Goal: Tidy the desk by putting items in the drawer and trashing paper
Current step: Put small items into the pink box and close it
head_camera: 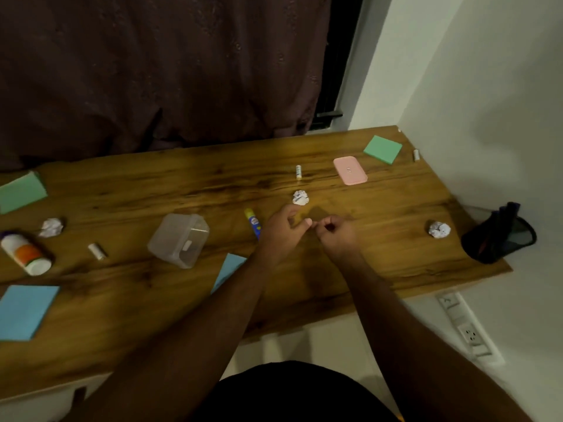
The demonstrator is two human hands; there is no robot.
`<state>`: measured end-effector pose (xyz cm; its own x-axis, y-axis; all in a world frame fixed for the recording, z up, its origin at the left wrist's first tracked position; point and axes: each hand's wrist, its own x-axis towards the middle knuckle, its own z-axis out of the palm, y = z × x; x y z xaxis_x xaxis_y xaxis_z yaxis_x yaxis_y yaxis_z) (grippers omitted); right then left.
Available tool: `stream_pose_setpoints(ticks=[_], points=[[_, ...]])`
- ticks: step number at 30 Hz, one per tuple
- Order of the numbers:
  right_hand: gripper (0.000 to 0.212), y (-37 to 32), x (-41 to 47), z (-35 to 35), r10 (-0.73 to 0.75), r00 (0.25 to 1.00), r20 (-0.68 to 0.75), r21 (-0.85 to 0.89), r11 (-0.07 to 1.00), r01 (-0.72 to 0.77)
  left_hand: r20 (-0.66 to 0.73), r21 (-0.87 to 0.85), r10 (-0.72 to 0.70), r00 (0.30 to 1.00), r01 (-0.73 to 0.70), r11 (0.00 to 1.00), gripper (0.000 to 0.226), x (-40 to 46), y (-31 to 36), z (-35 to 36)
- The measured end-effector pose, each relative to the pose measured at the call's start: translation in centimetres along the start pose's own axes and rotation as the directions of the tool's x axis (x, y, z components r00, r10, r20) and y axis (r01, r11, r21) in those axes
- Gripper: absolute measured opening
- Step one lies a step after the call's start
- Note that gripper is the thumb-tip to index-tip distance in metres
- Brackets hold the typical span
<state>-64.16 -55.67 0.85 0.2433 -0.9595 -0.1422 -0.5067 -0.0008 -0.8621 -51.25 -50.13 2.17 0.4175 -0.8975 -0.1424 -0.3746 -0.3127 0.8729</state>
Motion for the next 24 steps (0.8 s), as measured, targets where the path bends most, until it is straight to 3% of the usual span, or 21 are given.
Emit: stream_pose_setpoints(ticks=[8, 13, 20, 24], points=[[0.010, -4.3, -1.5, 7.4, -0.074, 0.990, 0.117, -0.025, 0.997, 0.078, -0.210, 0.032, 0.053, 0.976, -0.047, 0.998, 0.032, -1.6, -2.8, -9.7], [0.006, -6.7, -2.4, 11.5, -0.149, 0.968, 0.204, -0.028, 0.987, 0.158, -0.346, 0.194, 0.056, 0.937, 0.013, 0.981, 0.035, -2.9, -5.5, -15.7], [0.026, -7.2, -3.7, 14.4, -0.108, 0.936, 0.336, -0.006, 0.993, 0.117, -0.323, 0.420, -0.101, 0.941, 0.239, 0.875, 0.067, -3.0, -9.8, -18.2], [0.026, -7.2, -3.8, 14.5, -0.118, 0.929, 0.350, -0.036, 0.990, 0.139, -0.260, 0.406, -0.162, 0.952, 0.260, 0.876, 0.077, -2.8, -11.2, -17.7]])
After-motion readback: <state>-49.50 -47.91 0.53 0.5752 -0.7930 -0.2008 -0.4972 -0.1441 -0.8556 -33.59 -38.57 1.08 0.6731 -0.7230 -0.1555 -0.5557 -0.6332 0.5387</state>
